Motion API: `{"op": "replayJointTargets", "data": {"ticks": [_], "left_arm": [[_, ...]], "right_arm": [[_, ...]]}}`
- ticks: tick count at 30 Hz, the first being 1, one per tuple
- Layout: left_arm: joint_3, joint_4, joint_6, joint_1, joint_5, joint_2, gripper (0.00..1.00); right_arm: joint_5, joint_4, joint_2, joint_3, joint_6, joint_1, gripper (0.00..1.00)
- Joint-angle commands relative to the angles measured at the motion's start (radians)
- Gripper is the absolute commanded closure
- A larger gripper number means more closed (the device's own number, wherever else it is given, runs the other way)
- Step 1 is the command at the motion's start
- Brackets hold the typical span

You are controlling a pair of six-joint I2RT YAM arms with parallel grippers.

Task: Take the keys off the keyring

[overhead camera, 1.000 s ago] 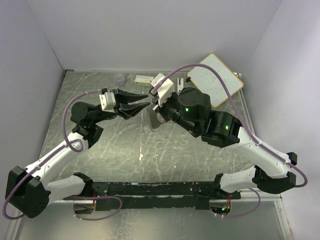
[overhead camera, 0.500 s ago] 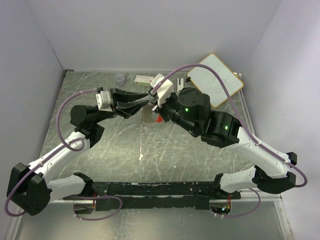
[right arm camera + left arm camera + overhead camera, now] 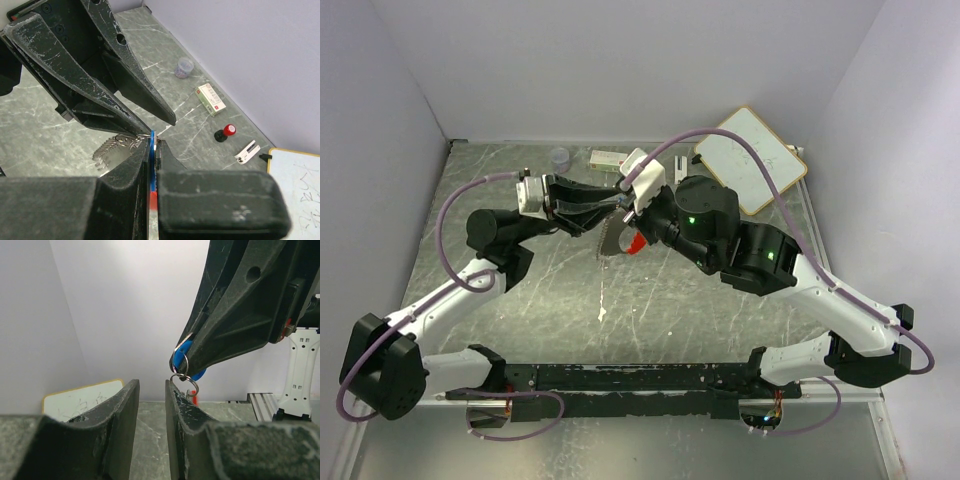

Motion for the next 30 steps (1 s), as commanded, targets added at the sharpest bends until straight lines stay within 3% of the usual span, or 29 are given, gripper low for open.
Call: {"op": "replayJointTargets", "data": {"ticks": [1,17,30], "left_arm": [[0.009,0.079,-0.041,0.007,0.042,0.017,0.62],[-0.026,0.050,0.005,0.007,0.068,-0.037,0.63],[-0.008,0.160,-0.081,0.007,0.116,0.023,0.63]], "right_arm": [[-0.005,0.042,-0.006,-0.003,-0.007,0.002,1.00],[-0.003,0.039,-0.006,-0.003,-0.007,0.002,1.00],[-0.029,0.044,0.017,0.015,-0.010,0.002,1.00]]}}
